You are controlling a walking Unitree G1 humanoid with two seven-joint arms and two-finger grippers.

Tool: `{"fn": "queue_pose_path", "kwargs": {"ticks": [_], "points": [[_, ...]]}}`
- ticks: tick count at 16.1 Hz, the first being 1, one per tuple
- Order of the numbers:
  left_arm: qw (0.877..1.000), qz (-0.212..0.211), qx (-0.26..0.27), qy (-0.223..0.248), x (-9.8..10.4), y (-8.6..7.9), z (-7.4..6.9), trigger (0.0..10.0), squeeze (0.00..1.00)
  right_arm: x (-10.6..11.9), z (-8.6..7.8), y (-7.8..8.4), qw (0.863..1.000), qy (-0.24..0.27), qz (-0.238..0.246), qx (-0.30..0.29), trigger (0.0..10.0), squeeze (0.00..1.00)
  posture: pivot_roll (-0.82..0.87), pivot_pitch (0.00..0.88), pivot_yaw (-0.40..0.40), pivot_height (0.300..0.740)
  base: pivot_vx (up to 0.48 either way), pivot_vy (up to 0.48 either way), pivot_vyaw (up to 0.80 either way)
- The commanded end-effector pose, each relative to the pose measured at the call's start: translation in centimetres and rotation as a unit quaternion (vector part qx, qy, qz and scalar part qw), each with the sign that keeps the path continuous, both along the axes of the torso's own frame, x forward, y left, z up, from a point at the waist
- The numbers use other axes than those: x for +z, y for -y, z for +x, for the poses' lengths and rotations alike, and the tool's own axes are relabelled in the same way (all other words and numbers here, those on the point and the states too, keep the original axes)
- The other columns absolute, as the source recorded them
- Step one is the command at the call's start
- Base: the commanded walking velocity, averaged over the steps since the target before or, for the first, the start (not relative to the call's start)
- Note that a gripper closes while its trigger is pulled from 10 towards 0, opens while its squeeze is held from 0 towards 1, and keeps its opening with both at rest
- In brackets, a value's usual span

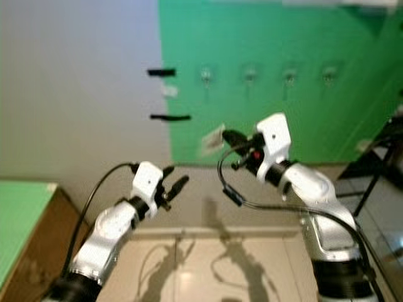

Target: Hang keys on a hook

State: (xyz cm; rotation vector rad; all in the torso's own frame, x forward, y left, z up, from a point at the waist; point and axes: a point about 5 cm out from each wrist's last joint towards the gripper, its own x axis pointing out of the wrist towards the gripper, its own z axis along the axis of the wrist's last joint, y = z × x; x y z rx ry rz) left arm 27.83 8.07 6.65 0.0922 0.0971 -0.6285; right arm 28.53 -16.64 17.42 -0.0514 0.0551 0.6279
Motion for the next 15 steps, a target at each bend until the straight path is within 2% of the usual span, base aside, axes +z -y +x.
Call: {"fn": "queue_pose_path", "kwargs": {"ticks": [1, 3, 5, 7, 10, 15], "points": [[1.0, -0.001, -0.006, 0.0, 0.1, 0.6, 0.0, 10.0, 0.0, 0.6, 0.2, 0.5, 1.0, 0.011, -0.009, -0.009, 0.0, 0.0, -0.19, 0.0, 0.016, 0.74, 0.266, -0.394, 0.0], [1.0, 0.011, -0.013, 0.008, 0.1, 0.7, -0.1, 10.0, 0.0, 0.5, 0.3, 0.2, 1.0, 0.012, -0.009, -0.004, 0.0, 0.0, -0.18, 0.0, 0.017, 0.74, 0.257, -0.403, 0.0], [1.0, -0.005, -0.009, -0.001, 0.0, 0.8, -0.2, 10.0, 0.0, 0.6, 0.4, 0.0, 1.0, 0.013, -0.008, 0.001, 0.0, 0.0, -0.18, 0.0, 0.016, 0.74, 0.285, -0.379, 0.0], [1.0, -0.001, 0.0, -0.01, -0.3, 0.5, -0.1, 10.0, 0.0, 1.1, 0.5, -0.2, 1.0, 0.012, 0.003, 0.012, 0.0, 0.0, -0.18, 0.0, 0.015, 0.74, 0.276, 0.0, 0.0], [1.0, 0.0, 0.003, -0.015, -0.5, 0.5, -0.1, 10.0, 0.0, 2.0, 0.7, -0.7, 0.999, 0.001, 0.037, 0.034, 0.0, 0.0, -0.18, 0.0, 0.016, 0.74, 0.0, 0.0, 0.0], [1.0, -0.006, 0.0, -0.015, -0.4, 0.8, -0.2, 10.0, 0.0, 4.3, 2.1, -1.7, 0.996, 0.013, 0.066, 0.063, 0.0, 0.0, -0.18, 0.0, 0.005, 0.74, 0.0, 0.0, 0.0]]}}
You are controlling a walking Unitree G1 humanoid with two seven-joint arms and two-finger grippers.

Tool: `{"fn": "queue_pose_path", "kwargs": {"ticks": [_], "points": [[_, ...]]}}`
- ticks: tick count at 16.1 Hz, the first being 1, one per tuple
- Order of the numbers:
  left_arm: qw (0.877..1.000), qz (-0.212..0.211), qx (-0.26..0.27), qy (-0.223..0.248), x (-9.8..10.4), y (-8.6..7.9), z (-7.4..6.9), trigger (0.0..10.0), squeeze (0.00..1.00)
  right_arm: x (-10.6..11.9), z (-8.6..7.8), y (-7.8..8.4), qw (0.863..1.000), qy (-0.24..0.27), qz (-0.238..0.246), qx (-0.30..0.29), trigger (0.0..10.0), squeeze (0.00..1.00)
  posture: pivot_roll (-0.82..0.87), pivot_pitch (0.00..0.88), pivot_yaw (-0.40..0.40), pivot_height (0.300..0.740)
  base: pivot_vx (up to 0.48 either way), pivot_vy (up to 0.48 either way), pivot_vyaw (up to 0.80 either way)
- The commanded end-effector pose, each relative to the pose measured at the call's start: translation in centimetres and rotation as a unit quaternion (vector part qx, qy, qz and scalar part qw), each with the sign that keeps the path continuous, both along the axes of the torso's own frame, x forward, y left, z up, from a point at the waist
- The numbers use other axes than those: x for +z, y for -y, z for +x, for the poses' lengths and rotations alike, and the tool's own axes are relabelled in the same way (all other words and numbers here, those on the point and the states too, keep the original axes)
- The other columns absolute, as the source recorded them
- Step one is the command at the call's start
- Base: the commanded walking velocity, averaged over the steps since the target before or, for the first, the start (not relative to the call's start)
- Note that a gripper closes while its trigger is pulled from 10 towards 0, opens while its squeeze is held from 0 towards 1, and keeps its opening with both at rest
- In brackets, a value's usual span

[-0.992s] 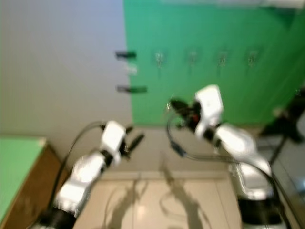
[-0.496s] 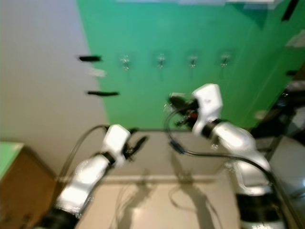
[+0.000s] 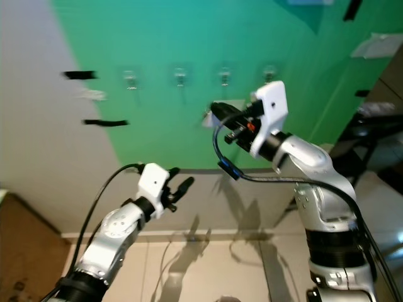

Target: Hang keys on a hook

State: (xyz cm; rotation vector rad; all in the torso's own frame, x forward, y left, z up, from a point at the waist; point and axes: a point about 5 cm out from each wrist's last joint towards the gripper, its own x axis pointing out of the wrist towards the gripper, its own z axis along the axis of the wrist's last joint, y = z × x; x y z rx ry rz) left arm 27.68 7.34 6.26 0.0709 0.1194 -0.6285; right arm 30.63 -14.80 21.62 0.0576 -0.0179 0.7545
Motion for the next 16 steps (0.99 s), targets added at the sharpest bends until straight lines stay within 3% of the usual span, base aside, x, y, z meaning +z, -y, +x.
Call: {"fn": "queue_pose_path", "kwargs": {"ticks": [1, 5, 12, 16], "points": [[1.0, -0.001, -0.001, -0.002, 0.0, 0.1, -0.1, 10.0, 0.0, 0.6, 0.3, -0.2, 1.0, -0.001, 0.008, 0.011, 0.0, 0.0, -0.18, 0.0, 0.004, 0.74, 0.0, 0.0, 0.0], [1.0, 0.0, -0.003, -0.004, -0.1, 0.2, -0.2, 10.0, 0.0, 1.0, 1.5, -0.7, 1.0, 0.002, 0.015, 0.012, 0.0, 0.0, -0.17, 0.0, -0.003, 0.74, 0.0, 0.0, 0.0], [1.0, 0.012, -0.008, -0.004, -0.3, 0.3, -0.4, 10.0, 0.0, 1.3, 4.5, -0.5, 0.999, 0.027, 0.021, -0.04, 0.0, 0.0, -0.14, 0.0, -0.018, 0.74, 0.0, 0.0, 0.0], [1.0, 0.012, -0.005, -0.002, -0.2, 0.3, -0.5, 10.0, 0.0, 1.4, 5.5, -1.3, 0.999, 0.029, 0.025, -0.026, 0.0, 0.0, -0.12, 0.0, -0.03, 0.74, 0.0, 0.0, 0.0]]}}
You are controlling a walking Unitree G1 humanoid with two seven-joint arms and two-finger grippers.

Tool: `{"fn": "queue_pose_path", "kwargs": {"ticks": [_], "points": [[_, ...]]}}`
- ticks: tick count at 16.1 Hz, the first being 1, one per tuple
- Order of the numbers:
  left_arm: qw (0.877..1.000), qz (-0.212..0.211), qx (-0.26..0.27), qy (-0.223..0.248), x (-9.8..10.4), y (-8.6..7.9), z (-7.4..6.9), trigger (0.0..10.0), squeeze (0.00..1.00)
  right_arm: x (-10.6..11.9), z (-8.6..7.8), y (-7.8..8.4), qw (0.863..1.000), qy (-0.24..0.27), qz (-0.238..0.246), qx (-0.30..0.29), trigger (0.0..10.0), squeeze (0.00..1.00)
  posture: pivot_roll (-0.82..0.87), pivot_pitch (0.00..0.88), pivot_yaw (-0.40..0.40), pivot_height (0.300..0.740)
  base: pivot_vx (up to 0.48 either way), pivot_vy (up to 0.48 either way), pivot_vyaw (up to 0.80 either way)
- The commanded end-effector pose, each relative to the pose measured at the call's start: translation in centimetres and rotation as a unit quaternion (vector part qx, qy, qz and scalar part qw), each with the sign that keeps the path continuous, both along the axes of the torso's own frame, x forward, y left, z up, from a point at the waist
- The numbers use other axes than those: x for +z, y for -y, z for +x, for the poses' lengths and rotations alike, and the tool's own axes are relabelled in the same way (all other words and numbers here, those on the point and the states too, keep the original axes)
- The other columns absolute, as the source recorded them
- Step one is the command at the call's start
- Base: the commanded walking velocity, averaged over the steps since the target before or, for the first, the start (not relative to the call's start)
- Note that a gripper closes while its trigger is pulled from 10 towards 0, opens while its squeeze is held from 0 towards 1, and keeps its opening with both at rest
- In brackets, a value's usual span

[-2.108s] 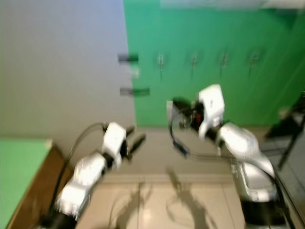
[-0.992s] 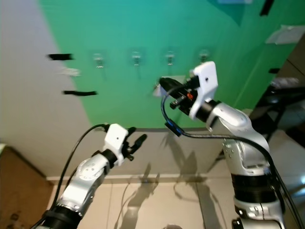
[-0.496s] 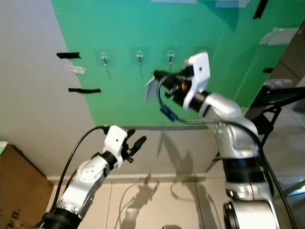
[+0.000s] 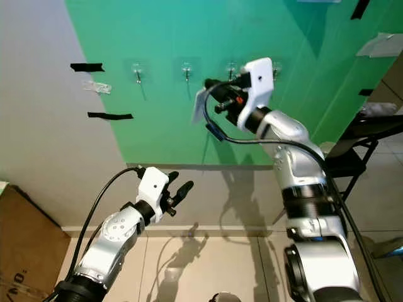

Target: Hang keys on a hook

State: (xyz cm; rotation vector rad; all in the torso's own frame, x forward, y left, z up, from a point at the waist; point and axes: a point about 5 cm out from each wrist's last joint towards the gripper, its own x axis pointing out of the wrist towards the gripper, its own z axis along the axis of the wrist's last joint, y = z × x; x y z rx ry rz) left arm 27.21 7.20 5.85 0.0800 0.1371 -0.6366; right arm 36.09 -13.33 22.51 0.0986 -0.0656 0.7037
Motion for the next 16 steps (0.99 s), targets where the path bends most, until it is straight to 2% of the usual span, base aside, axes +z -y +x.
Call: {"fn": "queue_pose_path", "kwargs": {"ticks": [1, 8, 16], "points": [[1.0, 0.005, 0.0, 0.005, 0.2, 0.1, -0.1, 10.0, 0.0, 0.6, 0.2, -0.1, 1.0, 0.015, 0.0, 0.006, 0.0, 0.0, -0.11, 0.0, -0.033, 0.74, 0.0, 0.0, 0.0], [1.0, 0.004, 0.002, 0.004, 0.3, 0.0, -0.3, 10.0, 0.0, 0.7, 0.6, -1.5, 0.999, 0.014, 0.003, 0.045, 0.0, 0.0, -0.1, 0.0, -0.043, 0.74, 0.0, 0.0, 0.0], [1.0, 0.004, 0.004, 0.003, 0.4, 0.0, -0.5, 10.0, 0.0, 0.7, 1.4, -1.9, 0.998, 0.004, 0.017, 0.054, 0.0, 0.0, -0.09, 0.0, -0.05, 0.74, 0.0, 0.0, 0.0]]}}
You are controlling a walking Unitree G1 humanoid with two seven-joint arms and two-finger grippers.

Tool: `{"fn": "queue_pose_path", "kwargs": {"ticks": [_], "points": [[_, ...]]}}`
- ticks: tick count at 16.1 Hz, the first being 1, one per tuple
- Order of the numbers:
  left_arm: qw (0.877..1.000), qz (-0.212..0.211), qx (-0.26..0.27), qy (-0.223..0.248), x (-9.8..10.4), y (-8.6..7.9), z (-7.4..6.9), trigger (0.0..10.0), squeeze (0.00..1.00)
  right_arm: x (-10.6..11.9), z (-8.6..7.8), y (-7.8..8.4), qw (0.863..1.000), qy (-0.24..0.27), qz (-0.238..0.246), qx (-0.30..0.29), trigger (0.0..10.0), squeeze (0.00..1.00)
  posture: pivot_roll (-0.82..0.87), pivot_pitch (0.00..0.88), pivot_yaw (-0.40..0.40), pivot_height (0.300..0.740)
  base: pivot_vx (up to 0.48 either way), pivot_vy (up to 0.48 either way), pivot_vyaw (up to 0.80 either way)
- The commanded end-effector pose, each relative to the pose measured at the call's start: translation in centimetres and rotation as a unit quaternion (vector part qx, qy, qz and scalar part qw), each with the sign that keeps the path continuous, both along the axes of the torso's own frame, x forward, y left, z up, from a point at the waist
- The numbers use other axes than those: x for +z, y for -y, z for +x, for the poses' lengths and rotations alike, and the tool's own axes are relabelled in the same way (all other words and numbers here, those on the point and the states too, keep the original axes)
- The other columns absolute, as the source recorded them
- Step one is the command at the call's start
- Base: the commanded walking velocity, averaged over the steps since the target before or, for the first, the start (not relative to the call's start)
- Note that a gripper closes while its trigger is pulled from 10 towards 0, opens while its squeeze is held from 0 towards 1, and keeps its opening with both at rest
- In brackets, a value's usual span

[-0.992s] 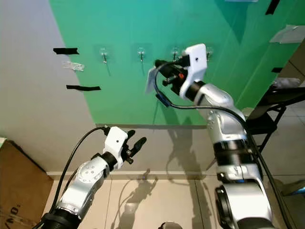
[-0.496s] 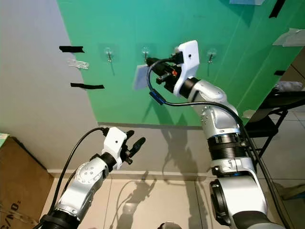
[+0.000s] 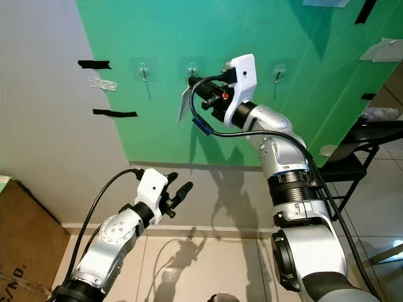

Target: Hang keys on a hook

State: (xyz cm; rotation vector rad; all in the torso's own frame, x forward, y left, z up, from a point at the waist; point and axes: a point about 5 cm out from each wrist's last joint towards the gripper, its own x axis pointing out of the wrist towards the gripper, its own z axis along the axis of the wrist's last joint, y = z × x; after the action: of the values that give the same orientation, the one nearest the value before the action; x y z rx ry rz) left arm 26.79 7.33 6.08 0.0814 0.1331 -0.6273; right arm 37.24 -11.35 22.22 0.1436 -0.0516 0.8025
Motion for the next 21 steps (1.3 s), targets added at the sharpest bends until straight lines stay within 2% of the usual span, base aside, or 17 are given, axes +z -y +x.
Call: {"fn": "queue_pose_path", "kwargs": {"ticks": [1, 7, 10, 14, 19, 21], "points": [[1.0, 0.004, 0.0, 0.0, 0.1, 0.1, -0.1, 10.0, 0.0, 1.0, 0.3, 0.0, 1.0, 0.016, -0.001, 0.005, 0.0, 0.0, -0.09, 0.0, -0.05, 0.74, 0.0, 0.0, 0.0], [1.0, 0.003, 0.003, -0.001, 0.1, 0.0, -0.2, 10.0, 0.0, 1.2, 1.1, -0.1, 1.0, 0.022, -0.009, -0.006, 0.0, 0.0, -0.07, 0.0, -0.057, 0.74, 0.0, 0.0, 0.0], [1.0, 0.004, 0.004, -0.001, 0.1, 0.0, -0.3, 10.0, 0.0, 0.9, 1.5, 0.2, 1.0, 0.009, 0.0, -0.017, 0.0, 0.0, -0.07, 0.0, -0.058, 0.74, 0.0, 0.0, 0.0], [1.0, 0.004, 0.005, -0.004, 0.1, -0.1, -0.3, 10.0, 0.0, 0.2, 1.9, 0.4, 0.999, -0.025, 0.034, -0.033, 0.0, 0.0, -0.07, 0.0, -0.057, 0.74, 0.0, 0.0, 0.0], [1.0, 0.005, 0.004, -0.005, 0.1, -0.1, -0.3, 10.0, 0.0, 0.4, 2.3, 0.5, 0.995, -0.05, 0.08, -0.03, 0.0, 0.0, -0.07, 0.0, -0.056, 0.74, 0.0, 0.0, 0.0], [1.0, 0.005, 0.004, -0.005, 0.1, -0.1, -0.3, 10.0, 0.0, 0.4, 2.4, 0.5, 0.989, -0.08, 0.119, -0.021, 0.0, 0.0, -0.07, 0.0, -0.056, 0.74, 0.0, 0.0, 0.0]]}}
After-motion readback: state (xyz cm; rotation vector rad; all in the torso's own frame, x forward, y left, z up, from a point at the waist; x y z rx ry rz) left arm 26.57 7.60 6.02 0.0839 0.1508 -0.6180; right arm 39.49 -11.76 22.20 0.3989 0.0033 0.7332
